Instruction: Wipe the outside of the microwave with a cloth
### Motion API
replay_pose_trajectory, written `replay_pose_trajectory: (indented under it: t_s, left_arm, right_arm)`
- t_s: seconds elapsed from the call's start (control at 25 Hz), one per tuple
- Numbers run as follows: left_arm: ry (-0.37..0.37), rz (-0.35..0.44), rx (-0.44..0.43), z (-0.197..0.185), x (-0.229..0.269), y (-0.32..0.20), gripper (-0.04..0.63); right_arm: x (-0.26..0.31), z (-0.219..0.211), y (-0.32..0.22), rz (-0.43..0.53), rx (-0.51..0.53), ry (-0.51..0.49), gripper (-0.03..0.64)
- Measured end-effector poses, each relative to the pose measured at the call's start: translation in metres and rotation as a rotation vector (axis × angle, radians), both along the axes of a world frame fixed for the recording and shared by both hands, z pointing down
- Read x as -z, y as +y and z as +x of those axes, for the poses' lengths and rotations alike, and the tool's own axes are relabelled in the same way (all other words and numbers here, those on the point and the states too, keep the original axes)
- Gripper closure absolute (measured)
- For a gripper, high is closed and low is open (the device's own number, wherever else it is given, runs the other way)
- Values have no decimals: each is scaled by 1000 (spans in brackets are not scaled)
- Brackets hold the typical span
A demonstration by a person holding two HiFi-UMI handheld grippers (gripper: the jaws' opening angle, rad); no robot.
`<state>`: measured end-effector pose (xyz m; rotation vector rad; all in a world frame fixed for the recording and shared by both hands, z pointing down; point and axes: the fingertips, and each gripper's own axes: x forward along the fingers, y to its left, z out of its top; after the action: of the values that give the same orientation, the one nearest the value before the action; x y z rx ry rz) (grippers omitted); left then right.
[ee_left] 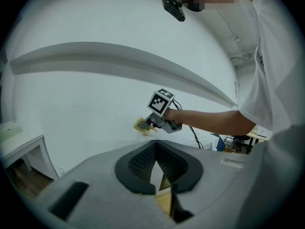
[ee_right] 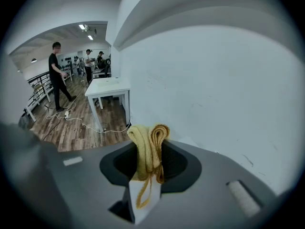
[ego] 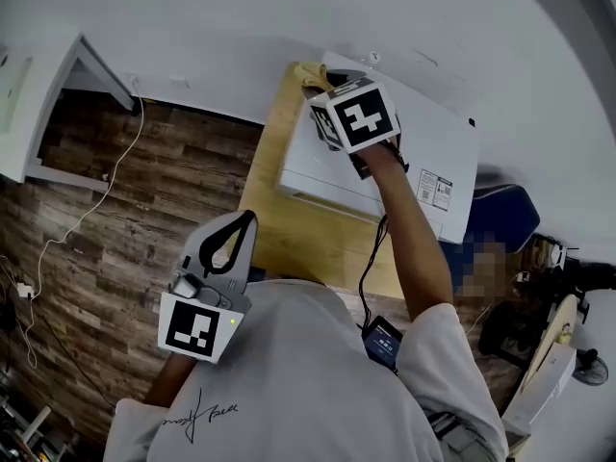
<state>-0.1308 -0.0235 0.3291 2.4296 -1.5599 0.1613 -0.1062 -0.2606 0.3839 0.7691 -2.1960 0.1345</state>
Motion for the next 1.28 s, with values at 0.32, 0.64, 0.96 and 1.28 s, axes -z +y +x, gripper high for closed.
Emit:
replay_pose_trajectory:
  t_s: [0.32,0.64,0.96,1.28]
  left_arm:
    - [3,-2,-32,15,1,-3,606]
    - [17,4,-92,42,4,-7,606]
    - [25,8,-181,83,3,-15,606]
    - [17,2,-247,119,1,-20,606]
  right_arm:
    - [35,32,0,95,-15,8,495]
    - [60,103,0,128,-123,-4,495]
    - [68,215,0,141,-298,34,495]
    - [54,332,15,111,-471,101,495]
